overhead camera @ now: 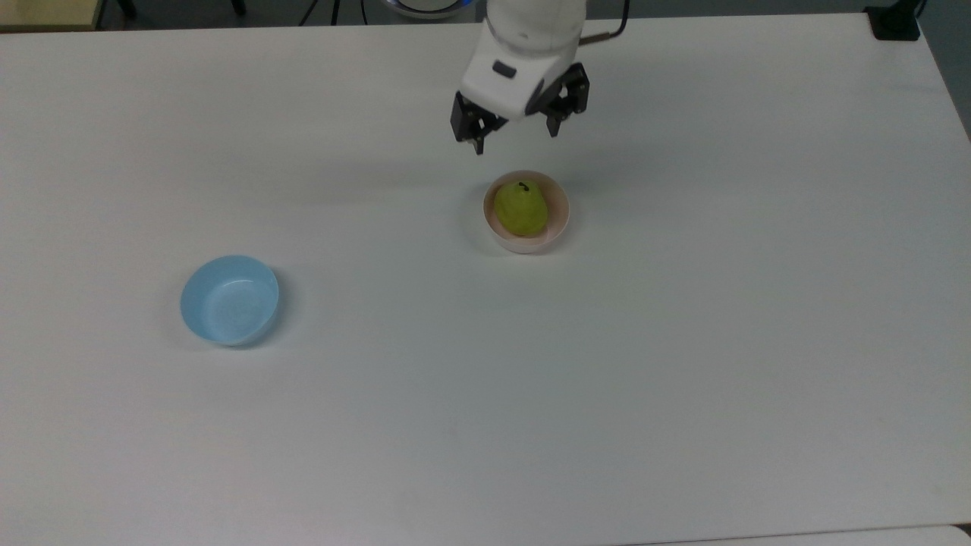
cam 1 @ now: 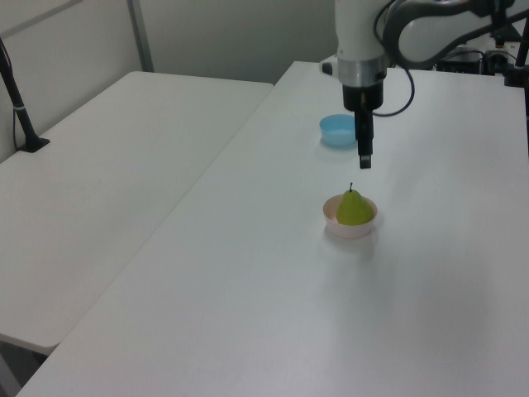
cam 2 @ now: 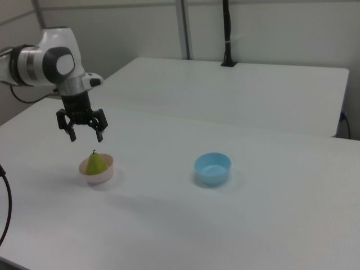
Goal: Pick up a pear from the bowl
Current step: 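Move the open gripper over the pink bowl and lower onto the pear, then close the gripper around the green pear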
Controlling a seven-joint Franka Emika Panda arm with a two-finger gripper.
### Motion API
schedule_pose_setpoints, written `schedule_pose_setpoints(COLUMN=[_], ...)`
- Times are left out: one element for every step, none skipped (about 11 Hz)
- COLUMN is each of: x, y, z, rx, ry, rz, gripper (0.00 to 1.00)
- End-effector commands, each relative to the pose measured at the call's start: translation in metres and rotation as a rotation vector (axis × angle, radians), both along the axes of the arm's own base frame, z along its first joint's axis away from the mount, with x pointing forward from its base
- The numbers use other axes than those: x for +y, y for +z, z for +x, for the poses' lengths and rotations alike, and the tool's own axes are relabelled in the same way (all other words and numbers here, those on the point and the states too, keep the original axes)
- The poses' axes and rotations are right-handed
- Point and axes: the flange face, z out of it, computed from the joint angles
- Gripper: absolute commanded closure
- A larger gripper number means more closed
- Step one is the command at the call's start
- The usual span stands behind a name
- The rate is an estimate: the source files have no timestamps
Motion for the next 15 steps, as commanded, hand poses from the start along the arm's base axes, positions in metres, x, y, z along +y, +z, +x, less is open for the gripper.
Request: schedule_pose_setpoints(x=[0.014,0.015,0.016,0.016,0.015,0.016,0.018,0.026,0.026,0.028,0.028,0.028,0.028,0.028,0.028], y=[-0.042,-0.056,-0.068,-0.076,-0.083,-0.091,-0.096,-0.102,-0.109,-0.113,-0.116,-0.116,-0.119,-0.121,-0.12], z=[0.003,0.005,0.005,0.008,0.009,0.01,0.009,0.007,0.008,0.009,0.01,0.011,0.012,0.012,0.012], rx=[-0.006,-0.003,0.002,0.0,0.001,0.01,0.013,0.019,0.025,0.02,0.021,0.009,0.008,0.011,0.01], ry=[0.046,0.048,0.056,0.061,0.062,0.065,0.076,0.093,0.095,0.097,0.098,0.103,0.108,0.112,0.112], rz=[-0.012,-0.017,-0.03,-0.039,-0.043,-0.045,-0.056,-0.065,-0.067,-0.064,-0.065,-0.068,-0.07,-0.071,-0.07], gripper=[0.0,0.0,0.0,0.0,0.0,0.02,0.06,0.07,0.07,0.08,0.1,0.13,0.24,0.39,0.53])
